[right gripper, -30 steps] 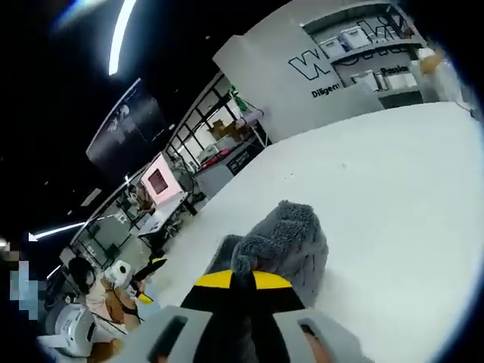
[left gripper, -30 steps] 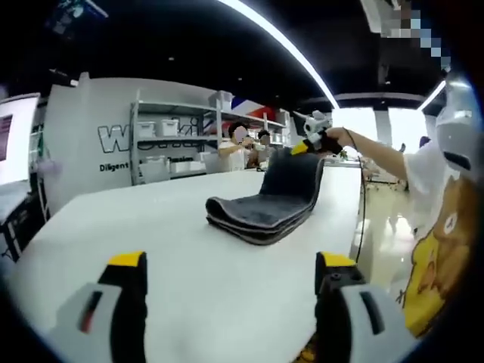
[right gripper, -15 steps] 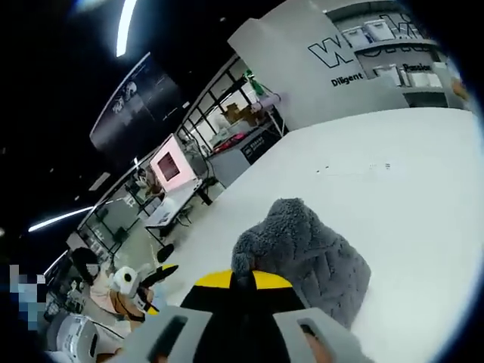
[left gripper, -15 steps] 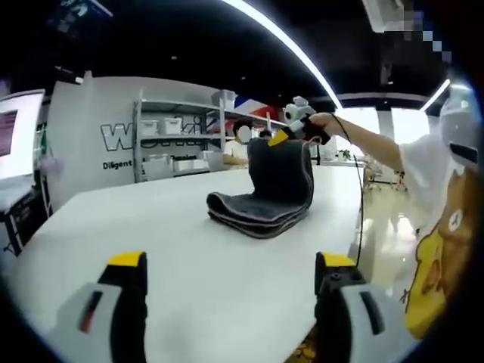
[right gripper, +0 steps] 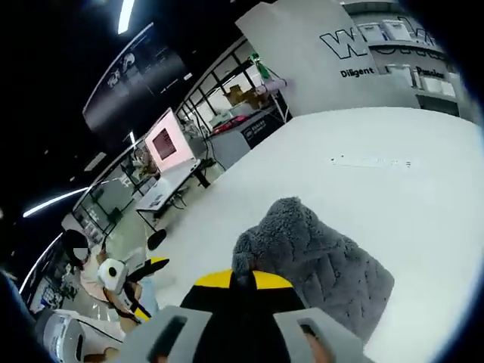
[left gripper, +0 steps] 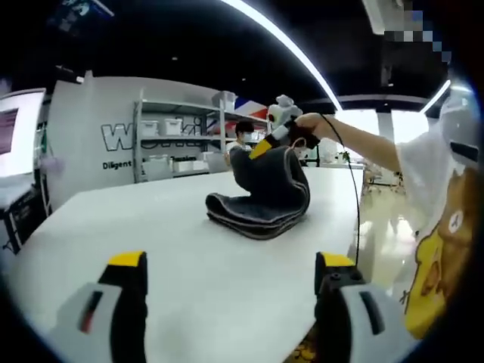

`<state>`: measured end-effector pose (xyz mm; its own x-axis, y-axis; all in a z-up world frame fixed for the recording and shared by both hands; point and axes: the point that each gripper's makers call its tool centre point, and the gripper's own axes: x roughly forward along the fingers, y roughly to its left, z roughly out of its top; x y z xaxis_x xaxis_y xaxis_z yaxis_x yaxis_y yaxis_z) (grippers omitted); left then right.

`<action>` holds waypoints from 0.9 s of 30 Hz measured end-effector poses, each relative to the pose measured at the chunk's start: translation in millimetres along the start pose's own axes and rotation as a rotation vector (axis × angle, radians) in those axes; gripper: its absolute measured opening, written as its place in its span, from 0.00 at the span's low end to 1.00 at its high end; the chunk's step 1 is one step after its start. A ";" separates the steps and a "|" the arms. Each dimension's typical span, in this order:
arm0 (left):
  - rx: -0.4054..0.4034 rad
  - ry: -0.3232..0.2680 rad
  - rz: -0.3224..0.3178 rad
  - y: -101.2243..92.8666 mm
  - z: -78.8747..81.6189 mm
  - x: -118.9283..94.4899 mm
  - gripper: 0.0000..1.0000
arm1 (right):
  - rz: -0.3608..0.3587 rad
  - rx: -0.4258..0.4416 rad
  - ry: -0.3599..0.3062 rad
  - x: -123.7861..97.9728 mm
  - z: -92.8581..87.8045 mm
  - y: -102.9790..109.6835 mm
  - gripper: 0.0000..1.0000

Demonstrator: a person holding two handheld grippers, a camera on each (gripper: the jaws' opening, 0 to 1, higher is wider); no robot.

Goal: Fold the towel on the table until its edges align and the towel forms a compact rectangular stack.

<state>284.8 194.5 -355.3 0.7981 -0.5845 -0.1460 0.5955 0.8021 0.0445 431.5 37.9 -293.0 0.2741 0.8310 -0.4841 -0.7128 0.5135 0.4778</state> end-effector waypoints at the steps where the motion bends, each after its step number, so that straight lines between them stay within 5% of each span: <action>1: -0.001 0.000 0.003 0.5 -0.1 -1.0 0.96 | -0.002 -0.008 0.017 6.5 -1.6 0.7 0.07; 11: -0.003 0.003 0.013 3.7 -1.8 -7.9 0.96 | -0.048 -0.026 0.129 49.5 -19.0 -10.4 0.08; 27: -0.018 0.007 0.023 8.9 -7.4 -10.7 0.96 | -0.117 -0.087 0.279 88.6 -44.3 -27.6 0.08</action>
<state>280.8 208.7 -360.7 0.8111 -0.5650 -0.1515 0.5752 0.8175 0.0305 446.9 87.9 -381.6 0.1784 0.6699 -0.7207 -0.7429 0.5720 0.3478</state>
